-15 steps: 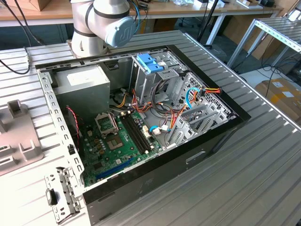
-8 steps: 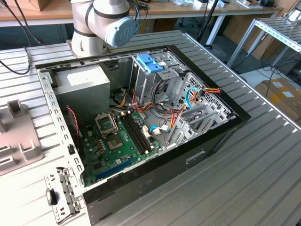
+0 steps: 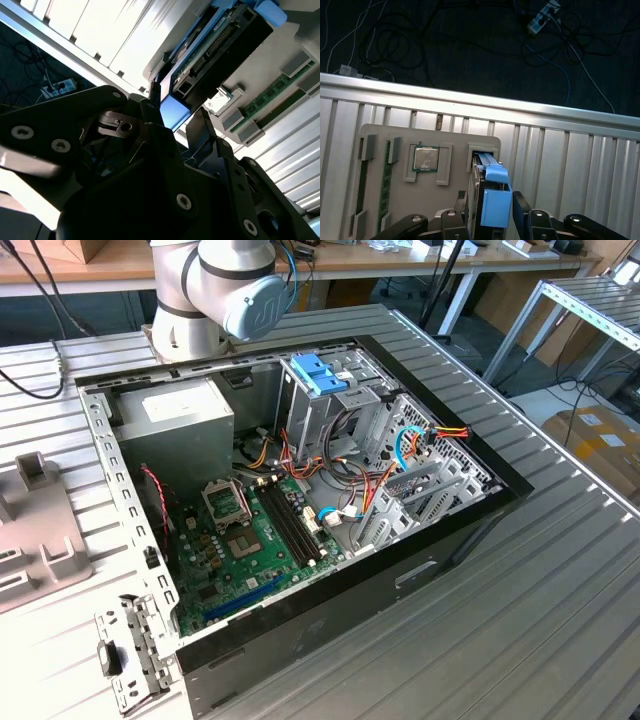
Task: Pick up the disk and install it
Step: 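Pick up the disk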
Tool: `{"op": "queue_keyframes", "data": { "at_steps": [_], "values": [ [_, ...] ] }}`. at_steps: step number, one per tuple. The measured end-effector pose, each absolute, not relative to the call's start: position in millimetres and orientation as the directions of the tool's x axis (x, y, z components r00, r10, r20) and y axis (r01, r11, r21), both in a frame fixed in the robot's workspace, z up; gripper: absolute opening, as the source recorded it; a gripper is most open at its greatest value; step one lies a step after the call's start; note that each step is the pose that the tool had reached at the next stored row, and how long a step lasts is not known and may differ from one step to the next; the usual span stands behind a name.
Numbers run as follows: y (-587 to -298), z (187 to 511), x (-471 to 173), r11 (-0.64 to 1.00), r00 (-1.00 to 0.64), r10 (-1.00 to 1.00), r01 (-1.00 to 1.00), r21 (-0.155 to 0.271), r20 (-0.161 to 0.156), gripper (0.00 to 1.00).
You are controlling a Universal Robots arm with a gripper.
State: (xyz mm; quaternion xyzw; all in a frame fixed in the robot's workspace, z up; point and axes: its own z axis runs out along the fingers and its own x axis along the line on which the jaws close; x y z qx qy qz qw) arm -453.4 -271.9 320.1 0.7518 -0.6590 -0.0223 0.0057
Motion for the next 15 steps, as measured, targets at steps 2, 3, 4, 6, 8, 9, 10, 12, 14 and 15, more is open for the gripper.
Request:
{"op": "queue_keyframes", "data": {
  "at_steps": [2, 3, 4, 6, 8, 9, 10, 12, 14, 15],
  "values": [
    [-271.9, 319.6, -453.4, -0.131, 0.13, -0.991, -0.991, 0.038, -0.026, 0.48],
    [-271.9, 319.1, -453.4, -0.131, 0.13, -0.991, -0.991, 0.038, -0.026, 0.48],
    [-271.9, 318.6, -453.4, -0.131, 0.13, -0.991, -0.991, 0.038, -0.026, 0.48],
    [-271.9, 317.8, -453.4, -0.131, 0.13, -0.991, -0.991, 0.038, -0.026, 0.48],
    [-271.9, 317.0, -453.4, -0.131, 0.13, -0.991, -0.991, 0.038, -0.026, 0.48],
    [-271.9, 316.7, -453.4, -0.131, 0.13, -0.991, -0.991, 0.038, -0.026, 0.48],
    [-271.9, 316.4, -453.4, -0.131, 0.13, -0.991, -0.991, 0.038, -0.026, 0.48],
    [-271.9, 315.5, -453.4, -0.131, 0.13, -0.991, -0.991, 0.038, -0.026, 0.48],
    [-271.9, 314.8, -453.4, -0.131, 0.13, -0.991, -0.991, 0.038, -0.026, 0.48],
    [-271.8, 314.3, -453.4, -0.131, 0.13, -0.991, -0.991, 0.038, -0.026, 0.48]
  ]
}}
